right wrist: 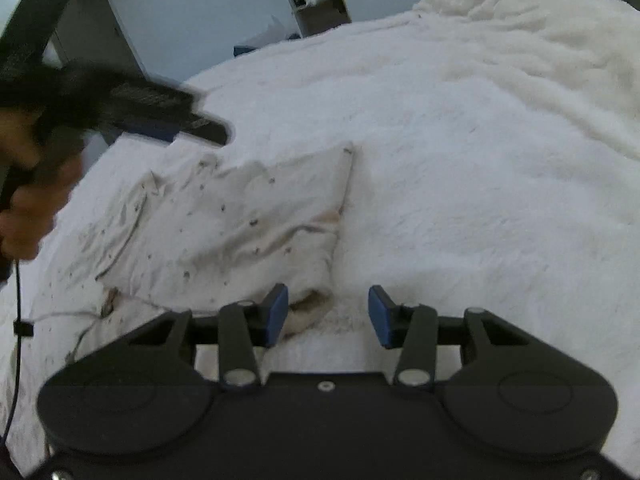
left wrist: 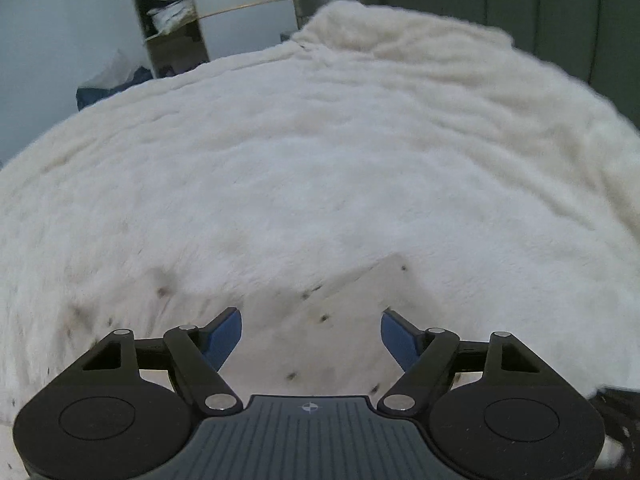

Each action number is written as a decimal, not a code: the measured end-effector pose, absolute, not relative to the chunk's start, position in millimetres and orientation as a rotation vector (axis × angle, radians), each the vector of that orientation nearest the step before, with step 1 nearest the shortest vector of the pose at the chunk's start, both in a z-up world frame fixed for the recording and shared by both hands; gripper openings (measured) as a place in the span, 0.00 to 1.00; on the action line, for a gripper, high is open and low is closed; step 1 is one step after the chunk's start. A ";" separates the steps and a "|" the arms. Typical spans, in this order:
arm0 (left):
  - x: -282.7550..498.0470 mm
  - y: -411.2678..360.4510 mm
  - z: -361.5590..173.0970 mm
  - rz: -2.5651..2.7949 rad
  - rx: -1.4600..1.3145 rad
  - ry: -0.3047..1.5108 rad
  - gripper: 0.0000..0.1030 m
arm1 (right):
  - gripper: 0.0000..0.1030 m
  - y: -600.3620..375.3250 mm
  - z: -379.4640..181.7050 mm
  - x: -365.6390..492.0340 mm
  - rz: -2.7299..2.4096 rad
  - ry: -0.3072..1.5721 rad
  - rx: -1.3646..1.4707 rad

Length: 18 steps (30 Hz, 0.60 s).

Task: Fold clothes

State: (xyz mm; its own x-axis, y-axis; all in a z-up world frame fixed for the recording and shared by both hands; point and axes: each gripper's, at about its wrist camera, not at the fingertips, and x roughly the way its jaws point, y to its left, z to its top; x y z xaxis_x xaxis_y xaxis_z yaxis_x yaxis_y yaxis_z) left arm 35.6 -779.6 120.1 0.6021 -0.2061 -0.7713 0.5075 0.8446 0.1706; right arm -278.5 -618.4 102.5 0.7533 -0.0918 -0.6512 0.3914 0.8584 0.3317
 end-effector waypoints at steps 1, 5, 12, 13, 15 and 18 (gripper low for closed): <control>35.4 -788.1 116.2 -0.423 0.409 0.832 0.70 | 0.42 -618.2 103.6 -279.8 -0.276 0.661 0.472; 36.8 -812.4 104.2 -0.436 0.448 0.855 0.68 | 0.43 -614.7 107.3 -274.1 -0.315 0.627 0.406; 67.5 -834.8 99.9 -0.478 0.400 0.956 0.50 | 0.42 -599.6 97.9 -269.2 -0.280 0.610 0.209; 70.8 -838.2 99.4 -0.488 0.392 0.975 0.47 | 0.42 -596.2 94.8 -267.9 -0.267 0.619 0.178; 77.5 -843.6 96.1 -0.509 0.365 1.020 0.42 | 0.42 -588.2 87.8 -268.6 -0.250 0.608 0.111; 85.5 -848.7 83.9 -0.530 0.342 1.086 0.32 | 0.41 -578.8 81.8 -266.3 -0.230 0.624 0.031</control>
